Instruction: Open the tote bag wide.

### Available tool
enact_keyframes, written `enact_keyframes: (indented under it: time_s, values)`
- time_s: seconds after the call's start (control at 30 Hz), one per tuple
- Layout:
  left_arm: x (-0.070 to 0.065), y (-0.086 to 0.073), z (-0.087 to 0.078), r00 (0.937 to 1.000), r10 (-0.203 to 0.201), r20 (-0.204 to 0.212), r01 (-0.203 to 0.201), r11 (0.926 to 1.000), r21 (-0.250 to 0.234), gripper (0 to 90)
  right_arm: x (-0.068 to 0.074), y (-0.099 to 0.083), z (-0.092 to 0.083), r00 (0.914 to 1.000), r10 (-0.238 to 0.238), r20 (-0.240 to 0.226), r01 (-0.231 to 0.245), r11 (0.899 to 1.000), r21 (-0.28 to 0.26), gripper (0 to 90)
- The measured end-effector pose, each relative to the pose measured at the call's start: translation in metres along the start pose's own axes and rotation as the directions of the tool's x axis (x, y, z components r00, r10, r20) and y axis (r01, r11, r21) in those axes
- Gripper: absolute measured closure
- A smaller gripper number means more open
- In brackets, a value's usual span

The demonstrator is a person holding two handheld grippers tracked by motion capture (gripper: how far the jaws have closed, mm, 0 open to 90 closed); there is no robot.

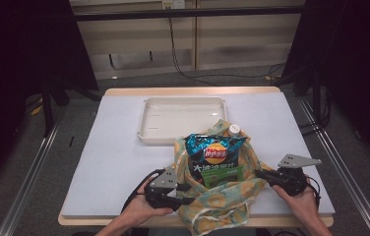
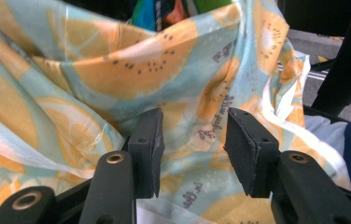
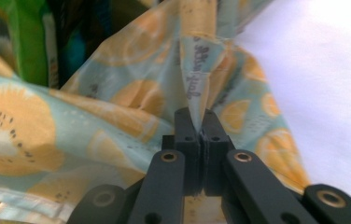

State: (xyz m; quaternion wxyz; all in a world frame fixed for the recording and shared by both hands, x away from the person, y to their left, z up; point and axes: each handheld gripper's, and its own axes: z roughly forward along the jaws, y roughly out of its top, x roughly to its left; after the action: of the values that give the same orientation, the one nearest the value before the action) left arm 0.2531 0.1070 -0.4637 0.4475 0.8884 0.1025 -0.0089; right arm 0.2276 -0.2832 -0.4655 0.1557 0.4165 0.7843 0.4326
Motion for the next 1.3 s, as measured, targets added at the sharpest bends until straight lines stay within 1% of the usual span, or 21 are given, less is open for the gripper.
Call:
enact_keyframes:
  time_s: [0.03,0.07,0.1,0.17,0.2,0.3,0.37,0.47,0.5,0.6,0.7,0.73,0.83,0.87,0.93,0.97,1.03,1.1,1.13,1.17,1.3]
  values:
    - [0.001,0.000,-0.002,0.9999,-0.011,-0.006,0.011,0.9999,0.007,56.5,0.002,0.000,0.003,0.9999,-0.015,-0.004,0.015,1.000,0.011,88.3]
    - [0.002,-0.001,-0.002,0.9997,-0.024,0.004,0.024,0.9997,-0.005,56.7,0.004,0.000,0.006,0.9996,-0.023,-0.018,0.024,0.999,0.028,88.4]
    - [0.003,-0.002,-0.004,0.9997,-0.024,0.005,0.024,0.9997,-0.004,57.4,0.005,0.000,0.008,0.9992,-0.031,-0.025,0.032,0.999,0.038,88.3]
    - [0.005,-0.002,-0.010,0.9992,-0.035,0.021,0.035,0.9992,-0.019,63.1,0.007,0.000,0.011,0.9989,-0.039,-0.028,0.040,0.998,0.048,86.2]
    - [0.006,-0.003,-0.013,0.9986,-0.046,0.026,0.047,0.9982,-0.037,66.0,0.007,0.001,0.010,0.9988,-0.043,-0.026,0.044,0.998,0.051,82.0]
    - [0.008,-0.003,-0.026,0.9990,-0.043,0.011,0.044,0.9961,-0.077,74.2,0.006,0.007,-0.002,0.9993,-0.035,-0.015,0.035,0.999,0.001,72.0]
    - [0.011,-0.001,-0.035,0.9985,-0.055,-0.004,0.054,0.9906,-0.126,79.0,0.004,0.011,-0.011,0.9998,-0.019,-0.005,0.018,0.999,-0.046,61.6]
    - [0.017,0.002,-0.043,0.9967,-0.075,-0.033,0.068,0.9840,-0.164,79.1,0.002,0.018,-0.021,0.9999,-0.010,-0.007,0.009,0.996,-0.093,53.5]
    - [0.019,0.004,-0.047,0.9946,-0.087,-0.056,0.076,0.9811,-0.178,78.4,0.002,0.021,-0.023,0.9999,-0.011,-0.006,0.011,0.995,-0.101,51.9]
    - [0.028,0.009,-0.055,0.9917,-0.098,-0.084,0.077,0.9734,-0.216,72.5,0.003,0.033,-0.029,0.9997,-0.026,-0.001,0.025,0.990,-0.136,50.3]
    - [0.040,0.015,-0.057,0.9868,-0.110,-0.119,0.082,0.9719,-0.221,68.3,-0.001,0.045,-0.029,0.9995,-0.033,0.003,0.033,0.987,-0.159,50.3]
    - [0.046,0.017,-0.055,0.9834,-0.130,-0.127,0.098,0.9682,-0.230,66.6,-0.002,0.049,-0.030,0.9995,-0.028,0.011,0.030,0.985,-0.169,50.2]
    - [0.057,0.020,-0.050,0.9793,-0.143,-0.143,0.110,0.9692,-0.221,60.1,-0.007,0.063,-0.030,0.9994,-0.030,0.017,0.033,0.980,-0.197,50.3]
    - [0.062,0.021,-0.047,0.9795,-0.145,-0.140,0.112,0.9686,-0.222,58.6,-0.008,0.065,-0.030,0.9995,-0.028,0.018,0.031,0.980,-0.199,49.8]
    - [0.067,0.024,-0.043,0.9775,-0.164,-0.133,0.130,0.9646,-0.229,50.3,-0.011,0.072,-0.027,0.9993,-0.027,0.026,0.032,0.977,-0.210,47.8]
    - [0.068,0.025,-0.041,0.9773,-0.163,-0.135,0.129,0.9645,-0.230,49.2,-0.012,0.075,-0.025,0.9995,-0.026,0.019,0.029,0.976,-0.214,47.6]
    - [0.072,0.028,-0.035,0.9788,-0.155,-0.134,0.125,0.9701,-0.208,47.5,-0.013,0.082,-0.022,0.9993,-0.033,0.018,0.036,0.974,-0.222,47.5]
    - [0.074,0.030,-0.030,0.9781,-0.161,-0.132,0.133,0.9716,-0.196,47.9,-0.013,0.090,-0.019,0.9993,-0.035,0.014,0.038,0.973,-0.229,46.8]
    - [0.075,0.030,-0.028,0.9758,-0.169,-0.139,0.141,0.9717,-0.190,50.8,-0.012,0.093,-0.018,0.9992,-0.038,0.015,0.041,0.972,-0.232,46.7]
    - [0.077,0.030,-0.026,0.9790,-0.164,-0.122,0.140,0.9737,-0.179,55.3,-0.011,0.095,-0.017,0.9990,-0.042,0.013,0.044,0.971,-0.233,46.7]
    - [0.079,0.029,-0.022,0.9856,-0.143,-0.090,0.129,0.9800,-0.152,90.0,-0.012,0.100,-0.013,0.9992,-0.038,0.010,0.039,0.971,-0.237,46.8]
